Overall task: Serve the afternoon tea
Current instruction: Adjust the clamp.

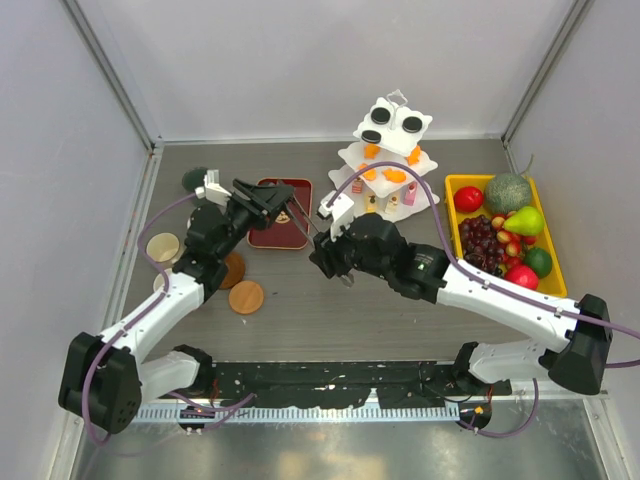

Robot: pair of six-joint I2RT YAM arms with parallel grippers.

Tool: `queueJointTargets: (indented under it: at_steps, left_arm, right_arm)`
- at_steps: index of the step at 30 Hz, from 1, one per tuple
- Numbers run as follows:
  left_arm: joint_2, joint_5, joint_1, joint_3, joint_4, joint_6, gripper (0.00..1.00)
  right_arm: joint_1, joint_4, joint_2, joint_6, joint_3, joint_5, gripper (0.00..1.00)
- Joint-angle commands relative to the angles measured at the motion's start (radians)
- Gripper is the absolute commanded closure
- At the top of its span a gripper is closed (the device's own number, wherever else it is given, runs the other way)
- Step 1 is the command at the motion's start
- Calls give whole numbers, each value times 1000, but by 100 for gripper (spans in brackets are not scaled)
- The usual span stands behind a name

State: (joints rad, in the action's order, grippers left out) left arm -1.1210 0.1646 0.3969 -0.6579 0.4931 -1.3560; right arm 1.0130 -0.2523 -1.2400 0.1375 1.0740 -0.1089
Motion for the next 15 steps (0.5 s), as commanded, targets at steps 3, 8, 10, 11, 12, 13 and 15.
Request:
queueJointTargets:
  at_steps: [3, 8, 10, 11, 12, 13, 15]
  left_arm:
    - [44, 4, 2, 9, 76, 20, 100]
    - [70, -7, 2, 11, 56, 49, 100]
    - [78, -8, 2, 11, 41, 63, 100]
    - [81, -8, 2, 11, 36, 69, 100]
    - [84, -7, 2, 9, 32, 72, 100]
    - [87, -10, 2, 10, 27, 75, 100]
    - [92, -11, 2, 9, 22, 77, 100]
  right_arm:
    - [13, -36, -12, 22, 107, 32, 50]
    - [13, -108, -55, 28, 168, 0, 49]
    - [15, -130, -72, 27, 188, -2, 49]
    - [15, -142, -79, 28, 201, -2, 49]
    - [15, -145, -81, 24, 205, -2, 49]
    - [15, -153, -87, 25, 214, -5, 50]
    - [16, -162, -93, 24, 225, -14, 50]
